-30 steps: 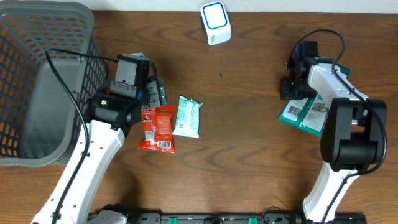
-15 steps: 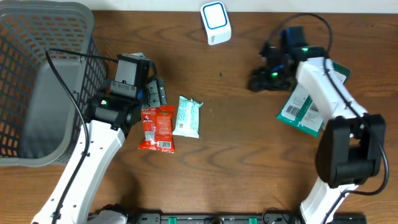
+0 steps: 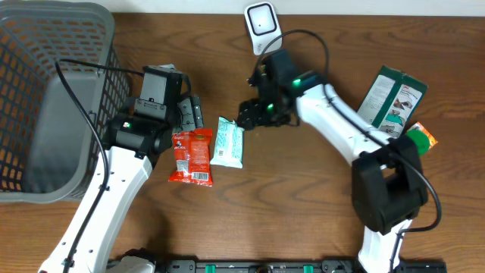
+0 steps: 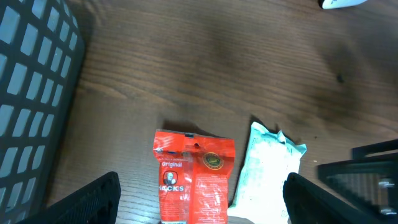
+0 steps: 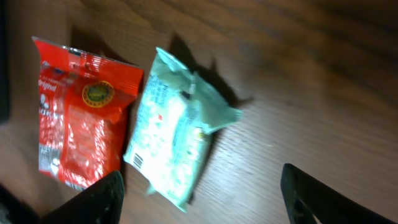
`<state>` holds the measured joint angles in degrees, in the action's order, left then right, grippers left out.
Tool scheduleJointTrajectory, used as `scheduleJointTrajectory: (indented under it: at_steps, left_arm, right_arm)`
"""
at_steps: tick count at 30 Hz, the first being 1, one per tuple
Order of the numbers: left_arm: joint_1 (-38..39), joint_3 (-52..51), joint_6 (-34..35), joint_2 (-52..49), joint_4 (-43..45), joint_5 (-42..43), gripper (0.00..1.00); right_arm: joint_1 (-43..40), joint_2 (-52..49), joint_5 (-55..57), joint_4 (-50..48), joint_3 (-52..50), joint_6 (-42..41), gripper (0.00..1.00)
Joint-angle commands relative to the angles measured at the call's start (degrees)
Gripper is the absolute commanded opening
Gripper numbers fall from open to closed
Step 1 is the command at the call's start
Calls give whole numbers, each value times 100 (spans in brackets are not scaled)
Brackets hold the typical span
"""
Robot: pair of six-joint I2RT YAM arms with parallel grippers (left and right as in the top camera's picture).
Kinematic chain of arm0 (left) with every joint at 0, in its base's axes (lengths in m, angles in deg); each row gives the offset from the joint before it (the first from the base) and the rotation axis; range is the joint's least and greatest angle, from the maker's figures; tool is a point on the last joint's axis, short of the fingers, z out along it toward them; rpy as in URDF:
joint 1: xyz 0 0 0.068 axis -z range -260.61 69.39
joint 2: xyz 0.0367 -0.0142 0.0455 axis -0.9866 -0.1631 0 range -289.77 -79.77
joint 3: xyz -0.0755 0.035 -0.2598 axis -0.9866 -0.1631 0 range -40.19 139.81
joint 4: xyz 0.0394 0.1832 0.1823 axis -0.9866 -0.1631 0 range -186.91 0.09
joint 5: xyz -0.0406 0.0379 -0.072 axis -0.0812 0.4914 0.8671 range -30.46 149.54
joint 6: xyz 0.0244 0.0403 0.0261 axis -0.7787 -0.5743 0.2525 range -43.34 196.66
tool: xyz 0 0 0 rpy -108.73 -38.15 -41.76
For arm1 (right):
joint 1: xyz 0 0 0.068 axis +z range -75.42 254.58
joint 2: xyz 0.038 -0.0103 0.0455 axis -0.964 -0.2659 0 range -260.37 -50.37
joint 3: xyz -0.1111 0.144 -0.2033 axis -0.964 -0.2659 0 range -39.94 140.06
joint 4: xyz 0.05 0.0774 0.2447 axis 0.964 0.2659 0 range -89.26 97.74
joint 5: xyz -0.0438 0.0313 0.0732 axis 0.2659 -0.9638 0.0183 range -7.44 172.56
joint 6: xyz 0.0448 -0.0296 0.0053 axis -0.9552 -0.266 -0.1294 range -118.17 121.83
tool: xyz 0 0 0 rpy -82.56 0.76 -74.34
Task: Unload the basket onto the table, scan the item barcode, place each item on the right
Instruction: 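Move the right gripper left and grasp the white wipes pack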
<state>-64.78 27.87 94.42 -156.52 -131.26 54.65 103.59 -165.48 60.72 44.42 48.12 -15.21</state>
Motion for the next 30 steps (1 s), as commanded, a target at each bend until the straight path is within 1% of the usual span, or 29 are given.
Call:
scheduleJointTrajectory:
  at_steps: [1,6,8,12,17,19,23,28,29,30]
  left_arm:
    - [-17,-2,-37,33,2,-74,84]
    - [-17,-2,-37,33,2,-74,84]
    - [-17,-2,-37,33,2,-74,84]
    - [-17,-2,-37,33,2,-74,84]
    - [-17,-2,-37,33,2,-74,84]
    - [-17,-2,-37,33,2,-74,84]
    - [-17,-2,-37,33,2,-74,84]
    - [-17,-2,-37,33,2,-74,84]
    - [-17,-2,-37,33,2,-74,84]
    - [-17,-2,-37,33,2,-74,84]
  right_arm:
    - [317,-144,490,-151,-20,-636,71]
    - [570,-352,546,-350,-22,-1034,59]
    - [636,-448,673,-391,-22,-1200,57]
    - [719,-623,894,-409,-22,-1438,56]
    - [820,-748,964,-435,-33,-1534,55]
    - [868,-772,1082,-481,-50,-1576,51]
    - [975,-780,1335,-586,-127,-1779,50]
    - [1047,-780,1451,-966,-407,-1976,46]
    - [1056,-780,1449,-1058,-490,-1980,45]
    - [1064,-780,1449,-1152,-575,-1978,41]
